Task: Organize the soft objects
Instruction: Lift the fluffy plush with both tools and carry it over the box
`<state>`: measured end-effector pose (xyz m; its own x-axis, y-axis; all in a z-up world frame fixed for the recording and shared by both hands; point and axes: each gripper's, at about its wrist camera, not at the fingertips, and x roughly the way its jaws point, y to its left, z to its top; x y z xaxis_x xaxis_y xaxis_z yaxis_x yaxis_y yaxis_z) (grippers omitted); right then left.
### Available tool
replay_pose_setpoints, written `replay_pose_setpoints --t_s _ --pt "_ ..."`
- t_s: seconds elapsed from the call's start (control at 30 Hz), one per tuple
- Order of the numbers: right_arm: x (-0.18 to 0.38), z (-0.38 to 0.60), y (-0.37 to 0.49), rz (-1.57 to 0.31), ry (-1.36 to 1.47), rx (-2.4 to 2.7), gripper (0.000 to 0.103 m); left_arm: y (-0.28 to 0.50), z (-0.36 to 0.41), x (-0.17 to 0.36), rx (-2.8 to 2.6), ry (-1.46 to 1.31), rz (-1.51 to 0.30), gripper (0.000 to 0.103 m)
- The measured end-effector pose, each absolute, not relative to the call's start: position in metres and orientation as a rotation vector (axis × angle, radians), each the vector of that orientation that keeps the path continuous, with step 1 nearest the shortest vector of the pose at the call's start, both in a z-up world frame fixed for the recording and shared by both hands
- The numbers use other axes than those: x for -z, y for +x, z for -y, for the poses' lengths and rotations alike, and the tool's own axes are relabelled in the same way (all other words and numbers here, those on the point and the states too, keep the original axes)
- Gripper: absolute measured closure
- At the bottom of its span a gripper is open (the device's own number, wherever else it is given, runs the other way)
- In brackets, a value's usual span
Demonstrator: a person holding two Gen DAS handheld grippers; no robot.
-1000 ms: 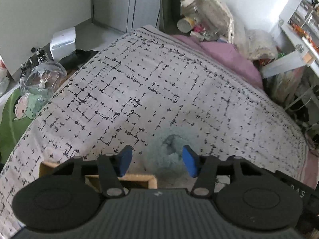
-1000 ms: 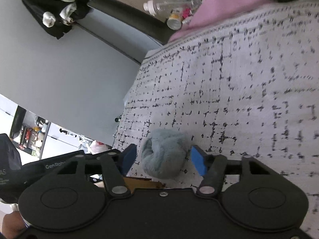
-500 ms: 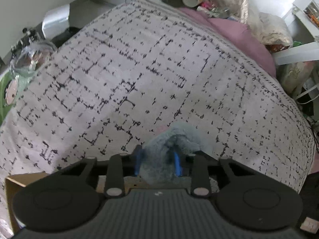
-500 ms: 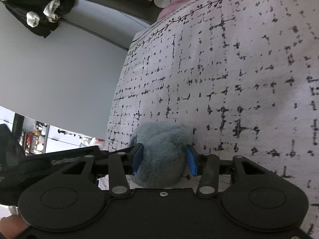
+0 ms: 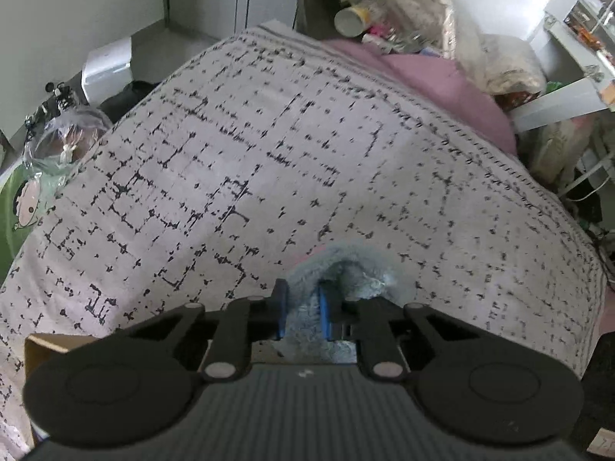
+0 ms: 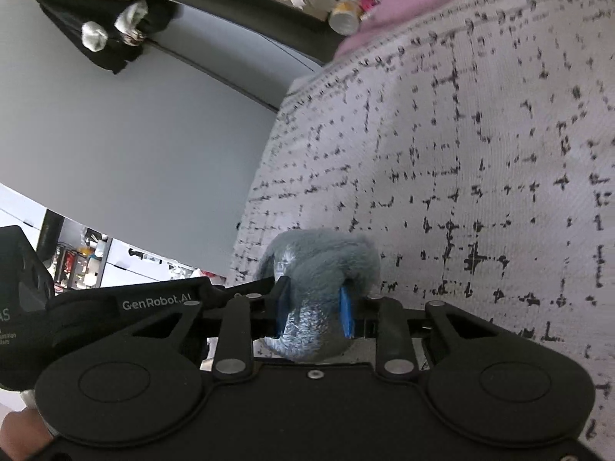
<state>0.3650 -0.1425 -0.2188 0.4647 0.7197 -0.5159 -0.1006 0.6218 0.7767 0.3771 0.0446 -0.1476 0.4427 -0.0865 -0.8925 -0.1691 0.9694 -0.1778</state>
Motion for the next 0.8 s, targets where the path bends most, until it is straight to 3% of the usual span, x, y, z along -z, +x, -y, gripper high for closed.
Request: replay_pose_setpoints --t_s 0.8 --pt "0.143 0.186 0.301 -0.787 0.692 -0.600 0.077 0.302 -0.010 0.066 0.035 -0.280 -0.950 0.088"
